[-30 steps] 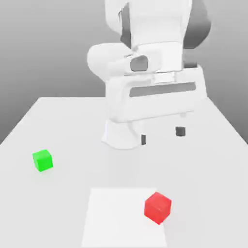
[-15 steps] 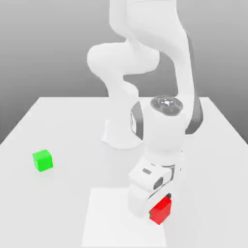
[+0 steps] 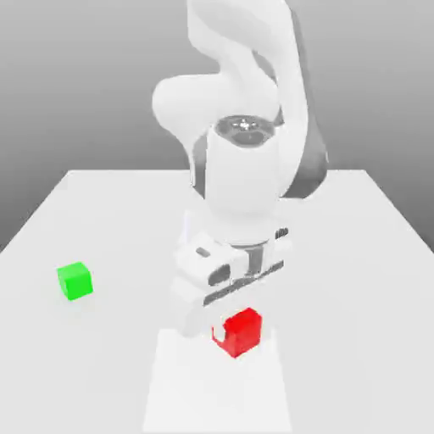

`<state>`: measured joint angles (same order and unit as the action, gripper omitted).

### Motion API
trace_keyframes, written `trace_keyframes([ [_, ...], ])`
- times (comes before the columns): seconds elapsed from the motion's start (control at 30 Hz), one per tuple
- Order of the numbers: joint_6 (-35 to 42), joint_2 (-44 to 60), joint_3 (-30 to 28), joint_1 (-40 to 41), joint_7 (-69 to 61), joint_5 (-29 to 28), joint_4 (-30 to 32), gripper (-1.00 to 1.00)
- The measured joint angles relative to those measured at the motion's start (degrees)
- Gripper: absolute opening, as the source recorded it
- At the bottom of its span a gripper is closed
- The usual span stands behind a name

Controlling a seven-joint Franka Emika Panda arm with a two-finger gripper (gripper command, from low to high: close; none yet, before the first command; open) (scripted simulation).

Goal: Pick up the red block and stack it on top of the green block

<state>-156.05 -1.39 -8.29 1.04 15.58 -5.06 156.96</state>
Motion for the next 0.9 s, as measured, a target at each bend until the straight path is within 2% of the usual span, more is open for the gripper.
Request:
trace_keyframes([
  [0.3,2.94,-9.95,-11.25,19.97,10.08,-7.84,6.5,-1.0],
  [0.5,3.4,-14.42,-18.61,33.21,14.98,-10.64,10.69,-1.0],
  [0.73,-3.78,-7.1,-21.86,29.87,10.94,-4.28,10.64,-1.0],
  [0.9,-10.69,0.33,-21.94,27.23,4.45,5.13,10.74,-1.0],
])
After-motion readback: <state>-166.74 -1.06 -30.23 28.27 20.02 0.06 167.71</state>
